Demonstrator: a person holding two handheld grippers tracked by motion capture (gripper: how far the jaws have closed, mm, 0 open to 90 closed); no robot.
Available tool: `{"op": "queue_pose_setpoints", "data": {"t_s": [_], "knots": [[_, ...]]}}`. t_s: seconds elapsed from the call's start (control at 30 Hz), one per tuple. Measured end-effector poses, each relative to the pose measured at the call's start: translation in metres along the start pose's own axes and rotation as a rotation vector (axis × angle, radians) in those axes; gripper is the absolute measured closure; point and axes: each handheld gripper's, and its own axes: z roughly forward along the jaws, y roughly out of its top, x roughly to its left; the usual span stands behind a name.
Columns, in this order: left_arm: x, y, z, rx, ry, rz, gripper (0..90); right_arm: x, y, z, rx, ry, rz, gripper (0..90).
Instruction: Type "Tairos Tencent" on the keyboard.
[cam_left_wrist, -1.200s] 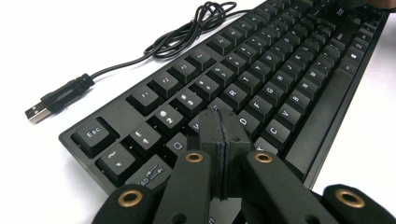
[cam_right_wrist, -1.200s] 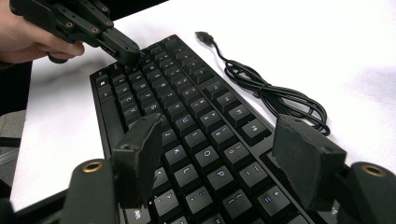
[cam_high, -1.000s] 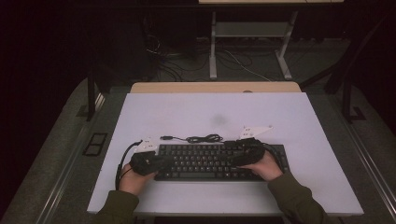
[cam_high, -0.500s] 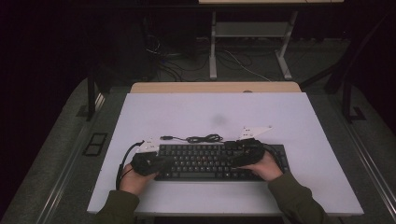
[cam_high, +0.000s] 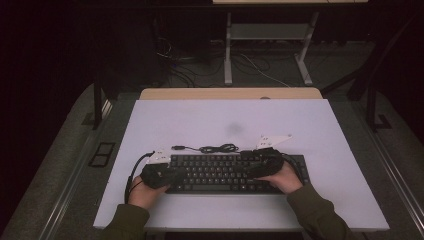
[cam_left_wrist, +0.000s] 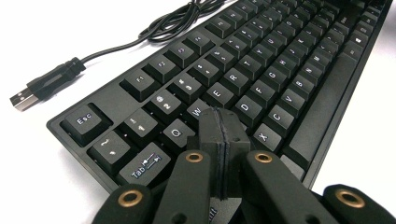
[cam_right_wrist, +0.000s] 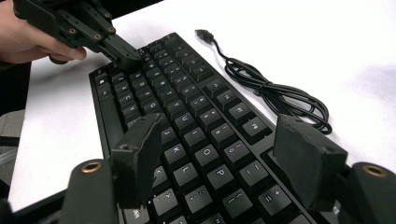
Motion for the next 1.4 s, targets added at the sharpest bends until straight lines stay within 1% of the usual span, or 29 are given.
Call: {"op": "queue_pose_setpoints", "data": {"t_s": [0.13,0.3,0.43,0.53,0.67,0.83,0.9,1.1,1.13,1.17,1.27,1.3,1.33,1.4], "knots": [[0.0,0.001,-0.001,-0.018,-0.006,-0.001,88.7,0.0,0.001,0.0,-0.007,0.001,-0.002,32.2],[-0.002,0.001,-0.001,-0.014,-0.004,0.009,86.4,0.0,0.003,0.001,-0.007,0.004,-0.001,32.1],[-0.003,0.002,-0.003,-0.036,-0.002,-0.006,81.1,0.0,0.003,0.003,-0.009,0.007,-0.001,32.1],[-0.002,0.003,-0.004,-0.059,-0.011,-0.021,76.0,0.0,0.003,0.004,-0.008,0.007,-0.001,32.1],[-0.002,0.004,-0.004,-0.075,-0.015,-0.036,66.9,0.0,0.004,0.005,-0.008,0.011,0.002,32.4],[-0.003,0.004,-0.001,-0.082,-0.005,-0.035,52.8,0.0,0.004,0.007,-0.007,0.012,0.003,32.4],[-0.004,0.005,0.001,-0.084,0.003,-0.03,48.5,0.0,0.004,0.008,-0.008,0.01,0.004,32.5],[-0.004,0.006,0.004,-0.088,0.014,-0.037,34.2,-0.001,0.006,0.009,-0.003,0.013,0.009,32.7],[-0.005,0.007,0.005,-0.091,0.018,-0.042,29.4,-0.001,0.007,0.011,-0.006,0.013,0.007,33.0],[-0.005,0.007,0.005,-0.097,0.02,-0.048,29.4,-0.001,0.007,0.011,-0.006,0.013,0.007,33.0],[-0.006,0.008,0.006,-0.104,0.032,-0.052,22.7,-0.001,0.009,0.013,-0.008,0.011,0.009,33.5],[-0.006,0.008,0.006,-0.107,0.037,-0.056,18.3,-0.002,0.009,0.014,-0.005,0.013,0.008,34.2],[-0.006,0.008,0.006,-0.11,0.039,-0.057,18.3,-0.002,0.009,0.014,-0.005,0.013,0.008,34.2],[-0.006,0.009,0.006,-0.114,0.041,-0.056,15.2,-0.002,0.01,0.015,-0.005,0.013,0.012,35.2]]}}
